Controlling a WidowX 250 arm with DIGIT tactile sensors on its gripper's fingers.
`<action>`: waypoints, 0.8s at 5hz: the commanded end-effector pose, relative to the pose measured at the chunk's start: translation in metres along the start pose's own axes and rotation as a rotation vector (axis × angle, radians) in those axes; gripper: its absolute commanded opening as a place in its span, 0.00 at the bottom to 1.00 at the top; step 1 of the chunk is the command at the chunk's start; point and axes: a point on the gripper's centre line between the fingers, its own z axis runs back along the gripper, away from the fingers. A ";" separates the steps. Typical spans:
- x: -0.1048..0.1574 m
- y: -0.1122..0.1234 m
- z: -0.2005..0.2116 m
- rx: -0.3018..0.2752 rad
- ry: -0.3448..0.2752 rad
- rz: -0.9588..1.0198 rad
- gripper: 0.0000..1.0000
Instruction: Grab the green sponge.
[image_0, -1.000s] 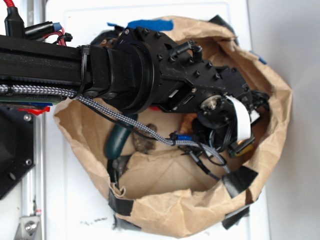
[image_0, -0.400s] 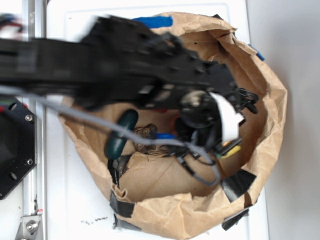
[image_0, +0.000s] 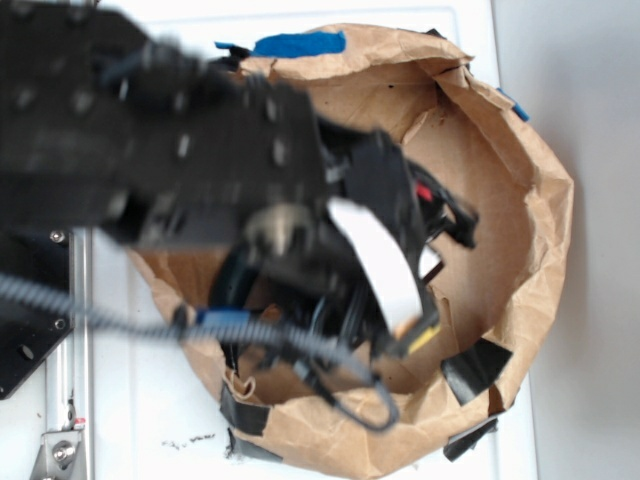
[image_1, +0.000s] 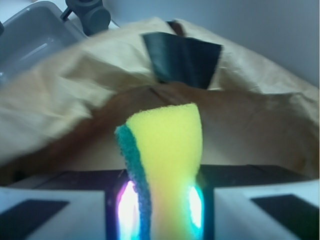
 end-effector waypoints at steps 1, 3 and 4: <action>0.028 0.002 0.051 -0.011 0.154 0.247 0.00; -0.009 0.014 0.084 -0.084 0.097 0.510 0.00; -0.022 0.024 0.092 -0.056 0.070 0.547 0.00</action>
